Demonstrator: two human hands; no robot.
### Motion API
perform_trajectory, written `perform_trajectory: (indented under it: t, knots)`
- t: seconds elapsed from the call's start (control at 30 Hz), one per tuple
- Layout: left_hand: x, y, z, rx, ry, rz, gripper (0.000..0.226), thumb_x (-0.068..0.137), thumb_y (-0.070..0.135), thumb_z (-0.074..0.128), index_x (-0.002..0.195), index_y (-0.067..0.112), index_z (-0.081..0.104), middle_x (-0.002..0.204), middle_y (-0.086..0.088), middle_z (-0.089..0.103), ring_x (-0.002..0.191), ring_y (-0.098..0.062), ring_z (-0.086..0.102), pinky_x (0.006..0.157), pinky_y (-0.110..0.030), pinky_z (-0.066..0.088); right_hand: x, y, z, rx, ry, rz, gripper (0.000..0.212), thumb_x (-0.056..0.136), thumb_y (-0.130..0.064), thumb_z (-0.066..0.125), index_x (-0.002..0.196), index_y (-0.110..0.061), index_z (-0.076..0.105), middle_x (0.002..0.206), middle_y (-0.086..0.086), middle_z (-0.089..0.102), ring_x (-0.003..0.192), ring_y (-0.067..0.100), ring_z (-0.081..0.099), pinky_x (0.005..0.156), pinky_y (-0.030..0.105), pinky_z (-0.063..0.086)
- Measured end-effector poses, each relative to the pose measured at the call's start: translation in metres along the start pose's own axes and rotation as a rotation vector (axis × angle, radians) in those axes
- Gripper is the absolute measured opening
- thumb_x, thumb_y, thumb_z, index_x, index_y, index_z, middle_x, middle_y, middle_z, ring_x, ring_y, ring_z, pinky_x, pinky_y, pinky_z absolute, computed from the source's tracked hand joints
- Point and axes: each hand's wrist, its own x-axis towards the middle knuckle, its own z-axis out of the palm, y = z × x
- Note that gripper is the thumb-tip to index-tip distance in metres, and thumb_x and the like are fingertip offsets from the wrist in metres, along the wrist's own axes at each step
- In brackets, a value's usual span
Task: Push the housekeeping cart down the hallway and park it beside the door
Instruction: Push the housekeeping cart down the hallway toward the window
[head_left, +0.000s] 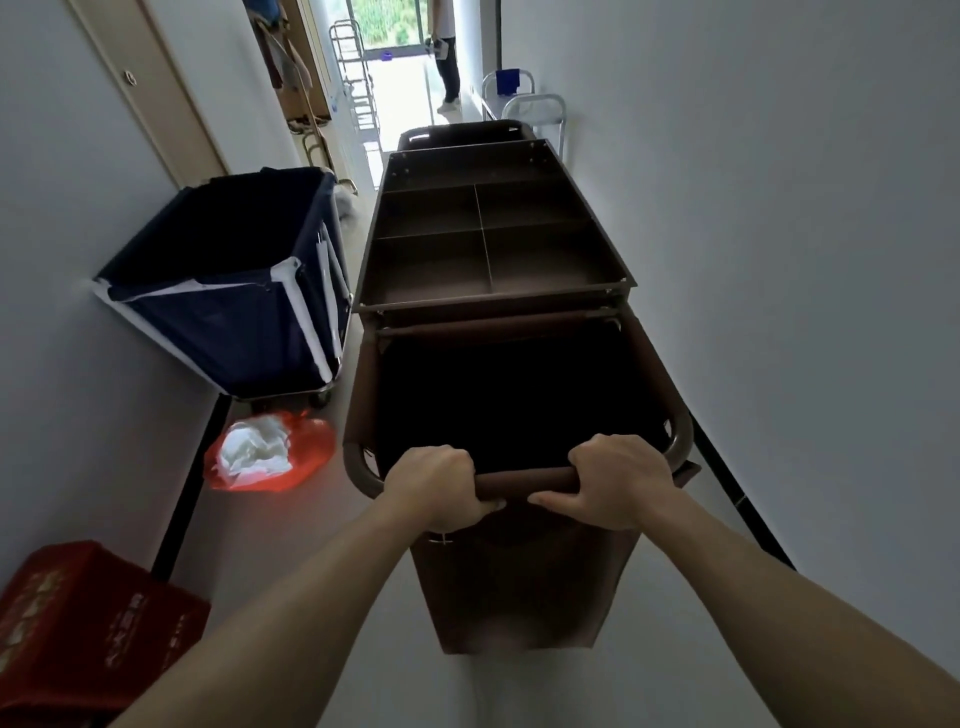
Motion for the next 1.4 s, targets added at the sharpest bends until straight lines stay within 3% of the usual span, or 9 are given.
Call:
perform_trajectory:
  t: [0.13, 0.6, 0.9, 1.13, 1.4]
  knots:
    - [0.054, -0.020, -0.004, 0.003, 0.003, 0.002, 0.045, 0.077, 0.079, 0.056, 0.069, 0.036, 0.047, 0.063, 0.013, 0.056, 0.054, -0.002, 0.054, 0.047, -0.021, 0.037, 0.051, 0.026, 0.010, 0.007, -0.002, 0.000, 0.072, 0.072, -0.097, 0.035, 0.055, -0.029, 0.046, 0.045, -0.012, 0.046, 0.037, 0.003, 0.046, 0.042, 0.018, 0.041]
    - [0.259, -0.033, -0.037, 0.049, 0.010, -0.135, 0.056, 0.068, 0.087, 0.050, 0.063, 0.031, 0.054, 0.059, 0.013, 0.057, 0.051, -0.003, 0.055, 0.046, -0.022, 0.037, 0.229, 0.156, 0.030, 0.046, -0.029, -0.063, 0.070, 0.068, -0.098, 0.036, 0.054, -0.030, 0.045, 0.046, -0.013, 0.046, 0.038, 0.001, 0.044, 0.041, 0.020, 0.028]
    - [0.388, -0.045, -0.051, 0.048, 0.036, -0.208, 0.055, 0.068, 0.086, 0.049, 0.063, 0.032, 0.054, 0.058, 0.013, 0.056, 0.050, -0.003, 0.054, 0.047, -0.023, 0.043, 0.343, 0.241, 0.040, 0.068, -0.068, -0.082, 0.070, 0.068, -0.098, 0.035, 0.059, -0.030, 0.050, 0.054, -0.013, 0.052, 0.046, 0.003, 0.051, 0.048, 0.025, 0.047]
    - [0.488, -0.066, -0.062, 0.019, 0.046, -0.211, 0.051, 0.071, 0.083, 0.054, 0.065, 0.032, 0.053, 0.059, 0.013, 0.056, 0.050, -0.003, 0.054, 0.045, -0.022, 0.040, 0.436, 0.302, 0.056, 0.070, -0.045, -0.140, 0.068, 0.071, -0.095, 0.036, 0.058, -0.030, 0.049, 0.052, -0.014, 0.050, 0.044, 0.001, 0.048, 0.045, 0.021, 0.037]
    - [0.609, -0.102, -0.068, 0.019, 0.076, -0.217, 0.052, 0.070, 0.085, 0.053, 0.061, 0.035, 0.039, 0.059, 0.014, 0.052, 0.048, -0.003, 0.050, 0.041, -0.019, 0.031, 0.551, 0.362, 0.072, 0.075, -0.052, -0.138, 0.068, 0.070, -0.096, 0.036, 0.060, -0.030, 0.048, 0.054, -0.014, 0.050, 0.047, 0.002, 0.049, 0.050, 0.022, 0.048]
